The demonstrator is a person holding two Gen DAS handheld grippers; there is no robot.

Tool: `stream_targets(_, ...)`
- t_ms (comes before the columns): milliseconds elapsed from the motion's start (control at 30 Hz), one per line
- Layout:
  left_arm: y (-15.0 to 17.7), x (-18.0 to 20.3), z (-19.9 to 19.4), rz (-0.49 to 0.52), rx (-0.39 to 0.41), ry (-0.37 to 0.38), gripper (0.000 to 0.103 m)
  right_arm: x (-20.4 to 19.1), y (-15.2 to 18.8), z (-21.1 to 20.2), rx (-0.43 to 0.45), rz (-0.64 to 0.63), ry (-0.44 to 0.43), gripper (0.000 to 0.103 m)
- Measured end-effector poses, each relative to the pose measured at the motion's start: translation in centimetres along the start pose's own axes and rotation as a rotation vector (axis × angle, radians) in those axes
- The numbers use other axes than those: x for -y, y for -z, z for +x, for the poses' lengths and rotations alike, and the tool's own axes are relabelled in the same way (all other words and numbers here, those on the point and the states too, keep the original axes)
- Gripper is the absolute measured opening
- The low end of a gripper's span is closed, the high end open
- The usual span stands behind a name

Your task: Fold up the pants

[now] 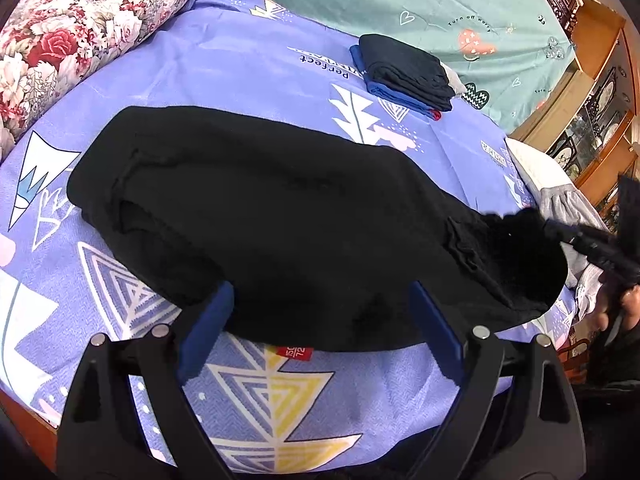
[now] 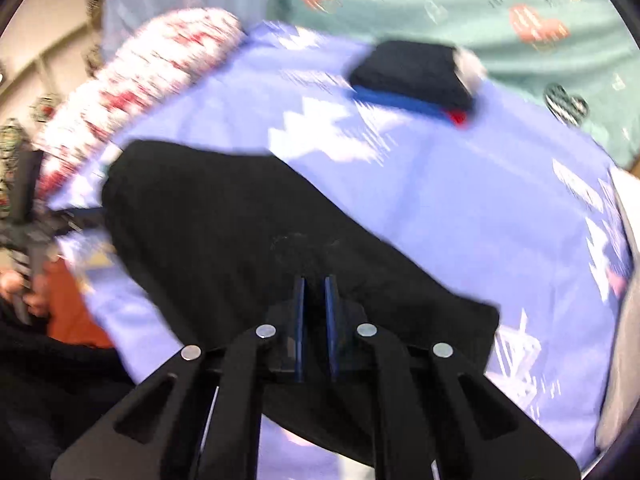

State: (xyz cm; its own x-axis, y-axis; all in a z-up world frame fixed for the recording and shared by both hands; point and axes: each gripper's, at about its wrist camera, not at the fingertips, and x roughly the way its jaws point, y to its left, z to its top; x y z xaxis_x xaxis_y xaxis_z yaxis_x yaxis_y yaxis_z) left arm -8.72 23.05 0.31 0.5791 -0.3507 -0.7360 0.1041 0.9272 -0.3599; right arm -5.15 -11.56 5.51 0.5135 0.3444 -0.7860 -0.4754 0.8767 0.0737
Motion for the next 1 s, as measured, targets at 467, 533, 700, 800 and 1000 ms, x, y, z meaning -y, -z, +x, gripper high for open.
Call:
stream_targets(467,0.7,-1.2,-0.4,-0.037,0.000,-0.016,0.090,-5.9,2.3,6.3,-0.086,-0.177,0.029,0.032)
stream_targets(533,0.9,-1.2,-0.4,-0.038,0.002,-0.017,0.090,-6.2,2.4,5.9,-0.077,-0.203,0.032,0.041)
stream_targets(700,0.8,-2.3,-1.5,-0.079,0.020,-0.027,0.090,-6.8,3.2,9.1,-0.158,-0.225,0.087,0.049)
stream_targets(800,0.8,-4.3,-2.9,-0.150,0.044,-0.034,0.090,-6.3,2.9,9.3,-0.148,-0.202,0.075,0.020)
stream_targets(1000,0.5,-10.6,-4.1,-0.390,0.046,-0.006,0.090,-4.4,-0.7,4.3,0.015,-0.148,0.087,0.018)
